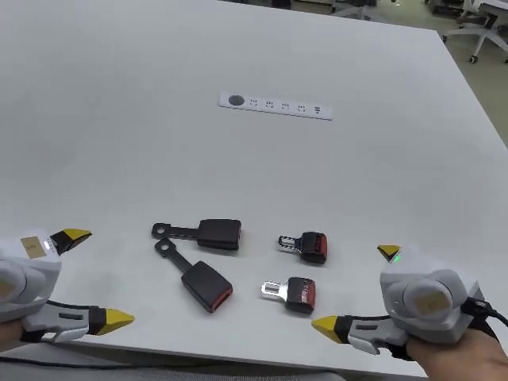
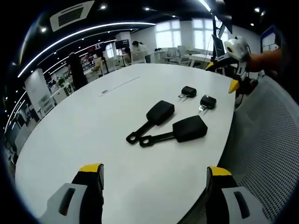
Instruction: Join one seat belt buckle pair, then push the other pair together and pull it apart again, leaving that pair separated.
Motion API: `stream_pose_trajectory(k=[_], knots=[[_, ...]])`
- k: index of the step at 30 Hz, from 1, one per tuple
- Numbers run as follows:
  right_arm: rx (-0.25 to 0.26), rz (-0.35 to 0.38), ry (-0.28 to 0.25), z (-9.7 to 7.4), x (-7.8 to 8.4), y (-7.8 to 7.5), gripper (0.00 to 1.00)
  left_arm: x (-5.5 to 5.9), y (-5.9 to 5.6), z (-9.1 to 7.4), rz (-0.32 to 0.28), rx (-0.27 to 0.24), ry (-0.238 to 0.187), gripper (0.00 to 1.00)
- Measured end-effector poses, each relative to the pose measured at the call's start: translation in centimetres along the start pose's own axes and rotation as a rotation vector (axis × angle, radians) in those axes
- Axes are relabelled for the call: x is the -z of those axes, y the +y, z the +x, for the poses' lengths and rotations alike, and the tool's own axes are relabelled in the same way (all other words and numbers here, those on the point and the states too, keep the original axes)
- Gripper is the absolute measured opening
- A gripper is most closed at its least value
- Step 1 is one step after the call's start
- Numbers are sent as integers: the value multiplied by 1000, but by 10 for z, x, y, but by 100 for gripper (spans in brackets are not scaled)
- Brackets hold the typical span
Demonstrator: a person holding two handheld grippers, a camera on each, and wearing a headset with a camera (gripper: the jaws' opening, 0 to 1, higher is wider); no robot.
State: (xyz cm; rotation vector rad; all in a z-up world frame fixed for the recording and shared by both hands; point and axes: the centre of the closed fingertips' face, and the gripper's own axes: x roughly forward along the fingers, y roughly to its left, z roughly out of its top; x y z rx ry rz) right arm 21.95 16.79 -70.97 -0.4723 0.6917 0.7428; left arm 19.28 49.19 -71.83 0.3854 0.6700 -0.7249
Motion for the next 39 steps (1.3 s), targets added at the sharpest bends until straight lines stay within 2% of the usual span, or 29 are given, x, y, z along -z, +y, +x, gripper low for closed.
stream_pose_trajectory(k=[39], knots=[[-25,-7,0,1,2,11,92,-2,-3,-1,4,-1,3,92]])
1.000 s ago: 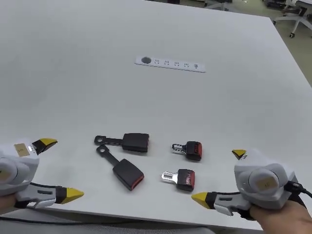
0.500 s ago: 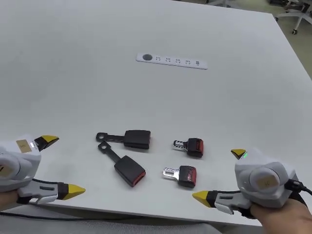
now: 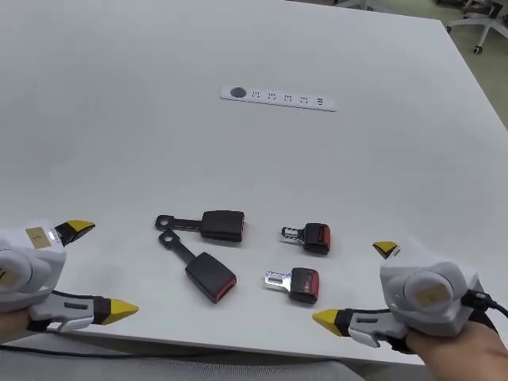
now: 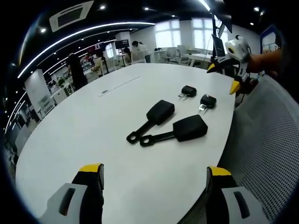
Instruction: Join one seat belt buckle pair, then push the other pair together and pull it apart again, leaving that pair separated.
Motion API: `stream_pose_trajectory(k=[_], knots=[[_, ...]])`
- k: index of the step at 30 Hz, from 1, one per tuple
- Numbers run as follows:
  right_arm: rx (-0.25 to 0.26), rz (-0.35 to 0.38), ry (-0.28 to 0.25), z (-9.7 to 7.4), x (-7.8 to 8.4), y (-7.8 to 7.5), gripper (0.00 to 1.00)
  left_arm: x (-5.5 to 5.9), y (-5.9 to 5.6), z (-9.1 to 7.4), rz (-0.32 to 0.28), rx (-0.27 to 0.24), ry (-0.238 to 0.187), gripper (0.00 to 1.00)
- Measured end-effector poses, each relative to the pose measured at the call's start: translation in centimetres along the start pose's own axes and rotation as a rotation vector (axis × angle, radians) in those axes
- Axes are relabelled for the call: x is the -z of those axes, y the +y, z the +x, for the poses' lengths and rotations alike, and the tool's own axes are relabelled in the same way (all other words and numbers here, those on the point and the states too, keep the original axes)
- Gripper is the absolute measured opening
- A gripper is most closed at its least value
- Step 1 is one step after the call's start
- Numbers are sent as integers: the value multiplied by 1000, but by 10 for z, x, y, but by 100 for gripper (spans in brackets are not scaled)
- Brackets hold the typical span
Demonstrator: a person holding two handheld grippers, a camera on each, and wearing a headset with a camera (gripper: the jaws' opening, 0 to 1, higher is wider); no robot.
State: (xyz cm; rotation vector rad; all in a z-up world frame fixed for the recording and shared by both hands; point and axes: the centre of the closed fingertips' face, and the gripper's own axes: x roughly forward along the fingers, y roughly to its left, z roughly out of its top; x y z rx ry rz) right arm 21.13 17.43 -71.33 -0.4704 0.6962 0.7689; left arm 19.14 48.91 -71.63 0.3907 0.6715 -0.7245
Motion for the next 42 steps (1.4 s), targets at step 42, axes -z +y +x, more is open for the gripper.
stream_pose_trajectory(k=[42], knots=[[-127,-118,-1,7,-6,13,67,-2,-11,7,171,108,86,80]])
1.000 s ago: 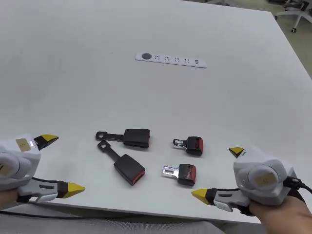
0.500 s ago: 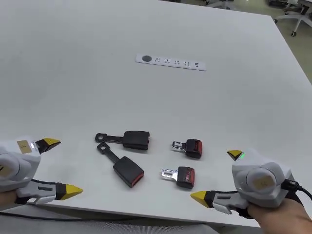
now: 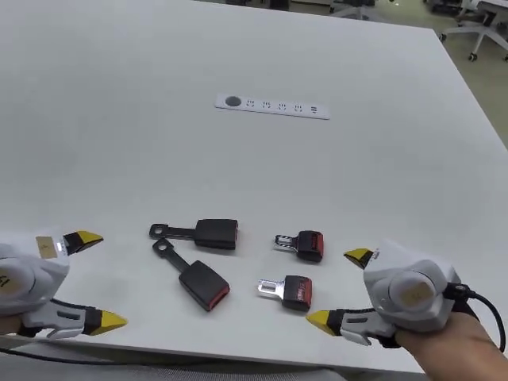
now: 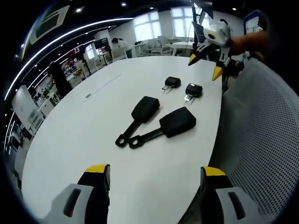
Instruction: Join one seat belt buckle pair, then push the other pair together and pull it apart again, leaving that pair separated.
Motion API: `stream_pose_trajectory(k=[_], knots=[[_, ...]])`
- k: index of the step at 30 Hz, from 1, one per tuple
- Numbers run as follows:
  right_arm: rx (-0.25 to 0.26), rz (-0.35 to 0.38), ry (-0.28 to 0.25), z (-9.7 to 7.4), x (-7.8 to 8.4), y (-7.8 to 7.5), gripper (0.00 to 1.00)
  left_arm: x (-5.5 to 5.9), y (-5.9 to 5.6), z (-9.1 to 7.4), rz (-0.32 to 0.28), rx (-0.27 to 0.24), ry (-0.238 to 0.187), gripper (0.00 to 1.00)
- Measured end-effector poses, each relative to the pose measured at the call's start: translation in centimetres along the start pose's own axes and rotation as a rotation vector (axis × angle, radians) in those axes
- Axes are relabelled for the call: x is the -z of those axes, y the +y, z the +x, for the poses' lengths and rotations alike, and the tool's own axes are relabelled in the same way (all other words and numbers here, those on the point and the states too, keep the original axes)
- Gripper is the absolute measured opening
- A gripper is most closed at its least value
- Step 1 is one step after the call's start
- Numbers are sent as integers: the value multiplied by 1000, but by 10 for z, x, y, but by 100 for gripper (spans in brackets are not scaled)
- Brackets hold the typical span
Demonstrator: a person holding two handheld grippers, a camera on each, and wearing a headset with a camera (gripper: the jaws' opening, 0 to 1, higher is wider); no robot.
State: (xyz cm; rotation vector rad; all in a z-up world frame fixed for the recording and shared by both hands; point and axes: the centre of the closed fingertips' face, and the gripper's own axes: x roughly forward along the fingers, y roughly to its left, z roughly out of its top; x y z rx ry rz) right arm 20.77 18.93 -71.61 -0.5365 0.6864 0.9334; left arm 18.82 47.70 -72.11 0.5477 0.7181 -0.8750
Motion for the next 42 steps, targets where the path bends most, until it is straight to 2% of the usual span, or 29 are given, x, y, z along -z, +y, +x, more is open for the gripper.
stream_pose_trajectory(k=[2,7,9,10,11,14,20,23,25,31,34,37,42], knots=[[0,-10,9,2,2,-1,67,-4,-3,4,21,22,8,79],[-77,-37,23,8,5,13,57,-16,-10,16,80,65,21,72],[-101,-54,25,13,7,17,53,-22,-14,21,114,80,20,68],[-105,-59,28,13,7,18,53,-26,-16,24,167,98,9,63],[-112,-73,33,16,8,19,52,-24,-16,25,170,103,19,59],[-134,-98,35,22,9,23,49,-27,-18,34,205,124,34,59],[-153,-117,27,29,4,25,42,-33,-26,46,276,159,45,58],[-125,-142,24,33,1,19,48,-38,-29,50,306,178,53,54],[-146,-150,34,35,1,21,46,-38,-27,53,316,184,54,48],[-181,-177,52,39,0,24,40,-50,-25,64,355,196,47,46],[-183,-195,59,41,-1,22,40,-50,-23,70,418,213,52,45],[-189,-199,65,44,-1,21,40,-53,-24,76,435,227,61,45],[-205,-210,82,50,2,20,39,-58,-28,85,506,260,86,44]])
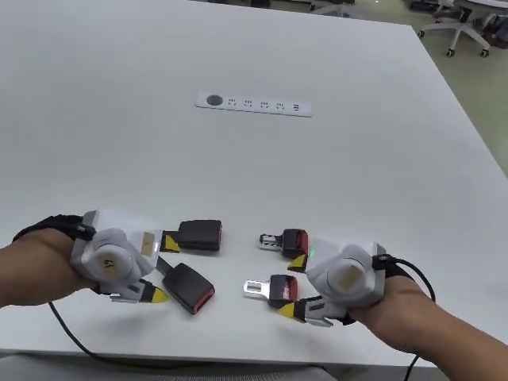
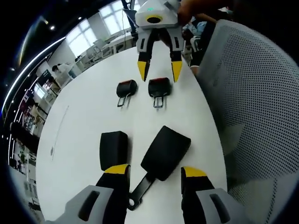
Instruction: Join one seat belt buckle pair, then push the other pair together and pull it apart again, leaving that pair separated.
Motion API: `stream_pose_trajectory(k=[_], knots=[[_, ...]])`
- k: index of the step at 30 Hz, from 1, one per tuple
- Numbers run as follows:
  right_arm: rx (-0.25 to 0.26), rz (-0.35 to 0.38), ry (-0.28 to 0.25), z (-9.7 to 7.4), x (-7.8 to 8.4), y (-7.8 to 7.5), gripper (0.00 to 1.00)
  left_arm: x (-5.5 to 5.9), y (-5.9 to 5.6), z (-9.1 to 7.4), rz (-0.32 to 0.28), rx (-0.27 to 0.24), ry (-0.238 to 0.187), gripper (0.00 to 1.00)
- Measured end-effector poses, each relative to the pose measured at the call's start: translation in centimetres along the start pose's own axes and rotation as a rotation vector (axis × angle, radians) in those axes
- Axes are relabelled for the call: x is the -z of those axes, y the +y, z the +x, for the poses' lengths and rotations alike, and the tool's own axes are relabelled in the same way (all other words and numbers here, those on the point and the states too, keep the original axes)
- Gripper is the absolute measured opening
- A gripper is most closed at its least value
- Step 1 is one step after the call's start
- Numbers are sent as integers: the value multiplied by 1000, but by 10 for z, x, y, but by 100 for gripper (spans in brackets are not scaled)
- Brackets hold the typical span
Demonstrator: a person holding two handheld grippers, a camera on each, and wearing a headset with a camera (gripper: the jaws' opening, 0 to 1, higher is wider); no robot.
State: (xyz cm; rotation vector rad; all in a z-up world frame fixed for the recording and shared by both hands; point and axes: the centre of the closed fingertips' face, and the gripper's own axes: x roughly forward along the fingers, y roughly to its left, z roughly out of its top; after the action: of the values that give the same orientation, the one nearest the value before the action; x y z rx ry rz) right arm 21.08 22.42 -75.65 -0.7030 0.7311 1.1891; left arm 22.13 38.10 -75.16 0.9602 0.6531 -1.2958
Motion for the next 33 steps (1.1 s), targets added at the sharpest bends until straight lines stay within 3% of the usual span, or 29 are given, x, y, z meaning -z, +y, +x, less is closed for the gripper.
stream_pose_trajectory(k=[5,13,17,21,26,33], knots=[[-22,1,25,5,8,-1,37,4,2,12,38,16,24,44],[-56,5,40,12,13,-1,36,-5,-2,17,58,56,14,39],[-67,17,50,18,19,-3,34,-3,-5,19,60,76,23,37],[-81,22,54,20,22,-3,33,0,-2,21,31,84,11,34],[-100,19,51,20,20,-1,33,-3,-6,26,30,96,17,33],[-108,7,45,19,19,-1,33,-2,-7,28,-18,86,6,33]])
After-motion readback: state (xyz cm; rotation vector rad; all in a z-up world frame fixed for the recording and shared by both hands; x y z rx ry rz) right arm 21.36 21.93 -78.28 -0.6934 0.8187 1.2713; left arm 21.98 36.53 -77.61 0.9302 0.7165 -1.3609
